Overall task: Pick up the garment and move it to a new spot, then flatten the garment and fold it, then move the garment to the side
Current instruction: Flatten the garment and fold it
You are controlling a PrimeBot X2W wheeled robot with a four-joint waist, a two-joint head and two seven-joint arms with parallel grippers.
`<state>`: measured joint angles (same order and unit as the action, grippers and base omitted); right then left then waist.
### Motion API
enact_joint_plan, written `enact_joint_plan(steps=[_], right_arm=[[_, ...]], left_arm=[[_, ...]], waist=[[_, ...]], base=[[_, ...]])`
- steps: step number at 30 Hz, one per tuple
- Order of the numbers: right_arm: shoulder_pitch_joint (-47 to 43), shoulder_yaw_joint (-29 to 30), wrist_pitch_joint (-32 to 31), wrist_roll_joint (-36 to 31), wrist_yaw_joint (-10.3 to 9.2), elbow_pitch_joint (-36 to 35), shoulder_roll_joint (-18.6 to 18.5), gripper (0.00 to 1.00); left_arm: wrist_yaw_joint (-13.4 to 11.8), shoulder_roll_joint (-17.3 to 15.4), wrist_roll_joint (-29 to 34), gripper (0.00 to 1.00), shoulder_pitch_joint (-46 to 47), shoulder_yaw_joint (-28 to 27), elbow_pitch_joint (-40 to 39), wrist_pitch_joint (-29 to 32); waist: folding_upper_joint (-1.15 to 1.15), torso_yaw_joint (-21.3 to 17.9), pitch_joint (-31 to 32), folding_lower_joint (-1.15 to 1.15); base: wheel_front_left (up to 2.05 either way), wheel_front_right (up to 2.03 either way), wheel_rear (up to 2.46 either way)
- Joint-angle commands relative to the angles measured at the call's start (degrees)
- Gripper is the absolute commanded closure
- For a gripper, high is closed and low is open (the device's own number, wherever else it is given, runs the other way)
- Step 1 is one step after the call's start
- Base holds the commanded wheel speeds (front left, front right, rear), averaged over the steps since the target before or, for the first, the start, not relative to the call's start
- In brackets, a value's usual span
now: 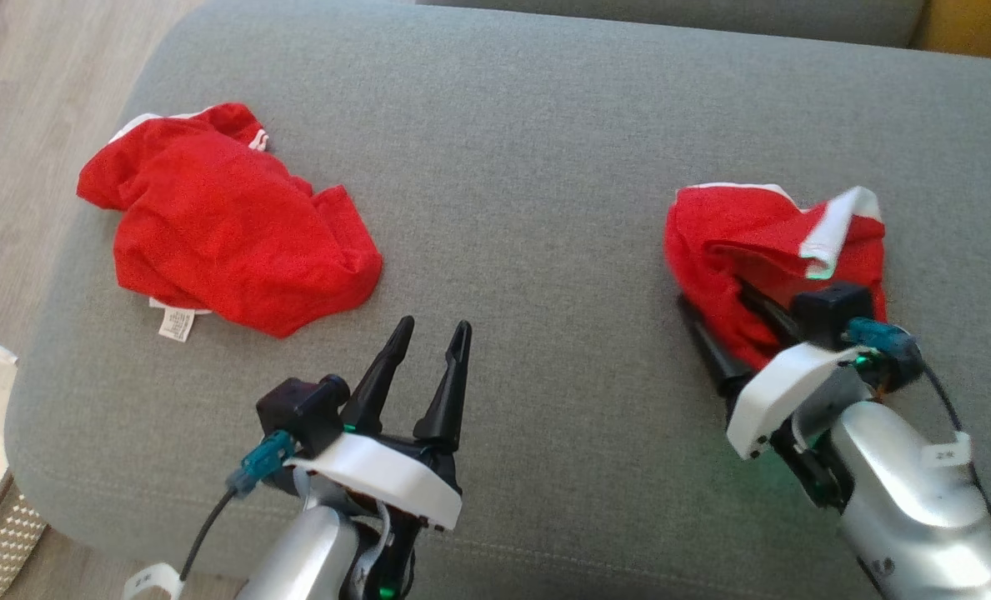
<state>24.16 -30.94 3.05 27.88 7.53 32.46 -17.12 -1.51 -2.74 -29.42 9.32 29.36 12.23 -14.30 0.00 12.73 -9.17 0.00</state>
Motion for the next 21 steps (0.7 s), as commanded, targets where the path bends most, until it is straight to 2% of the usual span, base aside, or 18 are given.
enact_joint_plan(steps=[1,4,9,16,21], right_arm=[[1.9,-1.2,0.7,-0.7,-0.04,-1.4,-0.5,0.00],[3.7,-4.8,0.4,-4.6,-0.04,-0.2,-2.0,0.00],[5.7,-9.2,0.0,-5.9,-0.04,1.0,-2.8,0.00],[7.2,-11.6,-0.7,-2.4,-0.04,1.1,-3.1,0.00],[6.8,-13.4,0.3,1.2,-0.04,-2.1,-3.8,0.00]], left_arm=[[-0.1,-0.1,-0.3,0.00,1.7,-1.3,-2.2,-0.7],[-0.2,-0.1,-0.6,0.00,1.9,-1.3,-2.3,-0.7],[-0.4,-0.1,-1.0,0.00,2.3,-0.8,-2.4,-0.7],[-0.7,-0.1,-1.4,0.00,2.4,-0.7,-2.2,-0.7],[-0.8,-0.1,-1.2,0.00,2.2,-1.5,-2.1,-0.7]], waist=[[0.00,0.0,-0.1,0.00],[0.00,0.1,-0.6,0.00],[0.00,0.4,-1.2,0.00],[0.00,0.3,-1.1,0.00],[0.00,-0.9,-0.7,0.00]], base=[[0.00,0.00,0.00],[0.00,0.00,0.00],[0.00,0.00,0.00],[0.00,0.00,0.00],[0.00,0.00,0.00]])
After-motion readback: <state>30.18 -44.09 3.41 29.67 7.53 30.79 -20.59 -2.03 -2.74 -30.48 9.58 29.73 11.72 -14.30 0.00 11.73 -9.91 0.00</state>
